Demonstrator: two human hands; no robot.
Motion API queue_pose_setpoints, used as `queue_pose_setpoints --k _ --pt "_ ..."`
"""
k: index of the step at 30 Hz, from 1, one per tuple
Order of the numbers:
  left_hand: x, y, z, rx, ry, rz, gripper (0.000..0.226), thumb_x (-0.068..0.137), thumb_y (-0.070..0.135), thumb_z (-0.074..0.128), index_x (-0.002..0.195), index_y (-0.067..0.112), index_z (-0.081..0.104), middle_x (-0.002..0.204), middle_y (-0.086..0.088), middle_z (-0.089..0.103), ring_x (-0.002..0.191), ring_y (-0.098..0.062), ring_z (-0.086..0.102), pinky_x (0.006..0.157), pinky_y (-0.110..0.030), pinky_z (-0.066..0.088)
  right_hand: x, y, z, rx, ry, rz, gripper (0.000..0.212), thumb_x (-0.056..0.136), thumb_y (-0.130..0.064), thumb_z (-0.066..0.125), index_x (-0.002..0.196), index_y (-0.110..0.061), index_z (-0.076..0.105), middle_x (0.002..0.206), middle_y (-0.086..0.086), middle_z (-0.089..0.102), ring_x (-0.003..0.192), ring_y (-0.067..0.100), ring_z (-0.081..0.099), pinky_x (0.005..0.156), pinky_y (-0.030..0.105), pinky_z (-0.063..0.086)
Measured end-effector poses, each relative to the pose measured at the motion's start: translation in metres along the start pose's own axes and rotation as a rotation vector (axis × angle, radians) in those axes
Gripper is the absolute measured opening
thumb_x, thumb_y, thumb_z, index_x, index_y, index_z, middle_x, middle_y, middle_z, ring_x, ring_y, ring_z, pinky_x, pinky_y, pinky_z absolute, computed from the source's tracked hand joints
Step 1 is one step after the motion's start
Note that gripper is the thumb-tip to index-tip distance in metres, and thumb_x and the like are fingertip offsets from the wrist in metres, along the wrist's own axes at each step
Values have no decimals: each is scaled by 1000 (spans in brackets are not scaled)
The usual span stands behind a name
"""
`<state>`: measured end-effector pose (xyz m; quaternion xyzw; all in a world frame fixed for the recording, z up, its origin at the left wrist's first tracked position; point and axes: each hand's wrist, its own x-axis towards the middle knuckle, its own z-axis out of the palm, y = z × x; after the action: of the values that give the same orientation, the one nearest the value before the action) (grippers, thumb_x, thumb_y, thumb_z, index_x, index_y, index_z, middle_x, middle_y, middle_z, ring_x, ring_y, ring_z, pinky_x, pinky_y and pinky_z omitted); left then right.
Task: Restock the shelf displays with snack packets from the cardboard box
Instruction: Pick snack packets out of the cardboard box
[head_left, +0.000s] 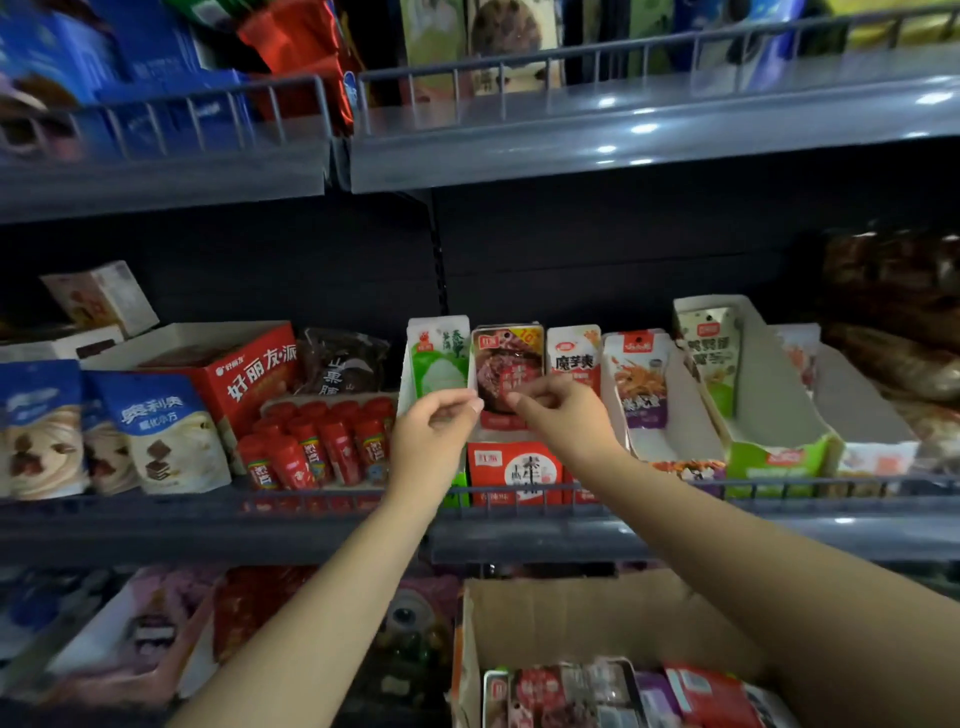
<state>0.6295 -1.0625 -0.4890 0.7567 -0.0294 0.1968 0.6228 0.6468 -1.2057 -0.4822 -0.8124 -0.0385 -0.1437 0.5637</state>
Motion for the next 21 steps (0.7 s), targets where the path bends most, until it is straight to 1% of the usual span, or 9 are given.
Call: queue_pose_setpoints --k 3,7,9,12,14,15,18,19,21 --pt "-40 -4 12 -23 -69 -44 11 88 19 64 85 30 65 87 8 67 80 -5 62 71 -14 49 -40 21 -18 8 -20 71 16 86 -29 66 91 -14 67 80 2 65 73 14 58 70 28 49" --pt "-87 -21 33 -40 -146 -110 13 89 10 62 82 21 65 75 3 64 65 -10 59 58 -11 46 -93 64 -38 26 -41 169 6 86 -25 67 82 -21 66 70 -3 61 66 11 55 64 25 45" --pt "-110 -36 42 -6 -203 -167 10 89 11 62 85 20 66 80 4 66 71 -11 61 61 -10 46 -116 85 -46 11 -42 217 6 85 -25 68 80 -24 65 69 -6 61 67 11 56 63 23 45" --pt "-143 -65 57 83 -284 -266 7 89 14 64 89 19 68 85 10 66 78 0 59 66 -5 43 -143 119 -53 -47 -71 299 6 84 -22 70 80 -22 65 71 -6 62 70 10 57 63 17 45" --pt "-163 -86 66 136 -340 -361 9 89 14 63 96 14 68 84 12 63 76 3 56 62 -2 41 -158 142 -55 -79 -114 353 6 82 -22 71 81 -21 65 76 -2 65 74 13 61 71 25 51" --pt "-172 -96 71 169 -368 -401 10 89 14 64 97 13 68 84 11 64 76 1 57 62 -3 41 -165 152 -56 -98 -139 376 6 82 -23 72 82 -21 67 79 0 67 76 15 62 75 29 51" --pt "-192 -123 78 290 -442 -498 9 86 12 66 94 15 68 95 0 69 88 -14 63 67 -11 44 -183 179 -60 -204 -233 446 8 82 -24 72 87 -18 70 84 0 69 77 12 62 68 21 47" --pt "-196 -129 80 344 -476 -512 11 86 11 65 96 15 69 99 -2 69 92 -15 62 67 -11 43 -188 187 -61 -225 -271 477 7 82 -24 71 87 -18 69 82 -1 67 77 12 62 66 19 47" --pt "-202 -139 81 457 -563 -522 18 87 14 65 105 14 68 107 -2 68 93 -11 60 66 -11 41 -196 201 -63 -243 -347 517 3 83 -22 71 82 -21 68 83 -2 67 81 13 63 73 22 51"
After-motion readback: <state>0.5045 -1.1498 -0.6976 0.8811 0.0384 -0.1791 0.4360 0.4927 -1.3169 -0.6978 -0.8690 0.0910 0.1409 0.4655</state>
